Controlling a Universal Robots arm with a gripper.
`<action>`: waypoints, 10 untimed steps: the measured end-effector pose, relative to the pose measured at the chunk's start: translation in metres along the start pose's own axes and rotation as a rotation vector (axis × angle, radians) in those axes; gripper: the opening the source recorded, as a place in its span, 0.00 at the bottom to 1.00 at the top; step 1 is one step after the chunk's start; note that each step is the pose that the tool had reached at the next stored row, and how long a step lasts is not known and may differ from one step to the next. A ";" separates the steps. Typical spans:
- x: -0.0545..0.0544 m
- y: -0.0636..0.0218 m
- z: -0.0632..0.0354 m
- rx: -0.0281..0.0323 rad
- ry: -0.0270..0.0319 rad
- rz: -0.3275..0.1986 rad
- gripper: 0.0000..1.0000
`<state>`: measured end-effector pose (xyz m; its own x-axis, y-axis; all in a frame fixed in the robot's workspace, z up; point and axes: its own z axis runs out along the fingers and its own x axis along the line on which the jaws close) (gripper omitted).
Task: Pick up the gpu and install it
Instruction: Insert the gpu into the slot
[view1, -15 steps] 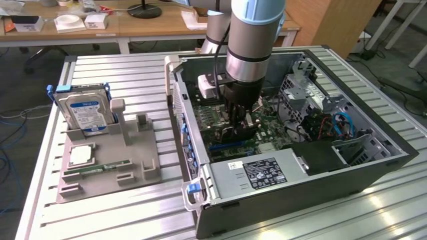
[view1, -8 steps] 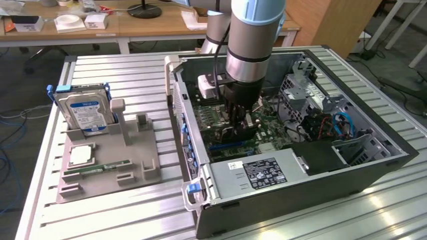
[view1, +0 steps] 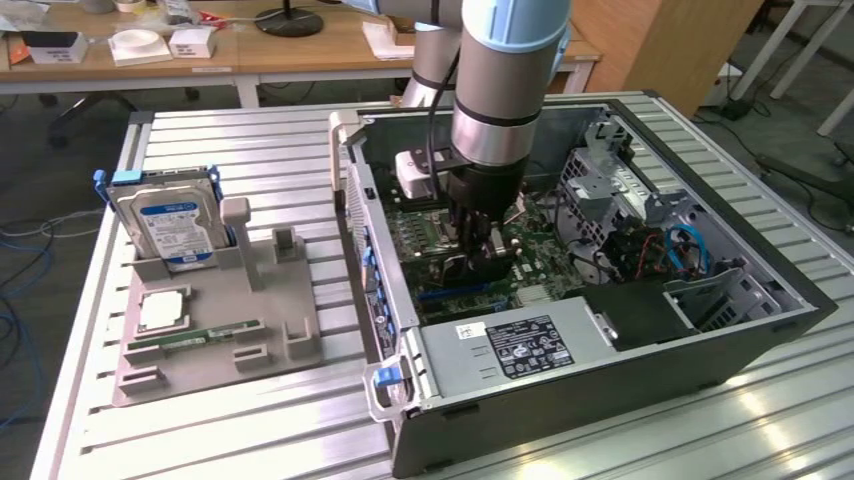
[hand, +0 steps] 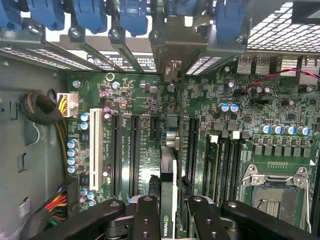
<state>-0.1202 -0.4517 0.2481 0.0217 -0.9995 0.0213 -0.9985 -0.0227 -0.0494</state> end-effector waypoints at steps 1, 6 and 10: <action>0.000 0.0000 0.0000 0.0000 -0.0001 0.000 0.26; 0.000 0.0001 0.0008 0.0001 -0.0001 0.000 0.26; 0.000 0.0001 0.0008 0.0001 -0.0001 0.000 0.26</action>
<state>-0.1203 -0.4517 0.2472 0.0214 -0.9995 0.0211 -0.9985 -0.0224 -0.0494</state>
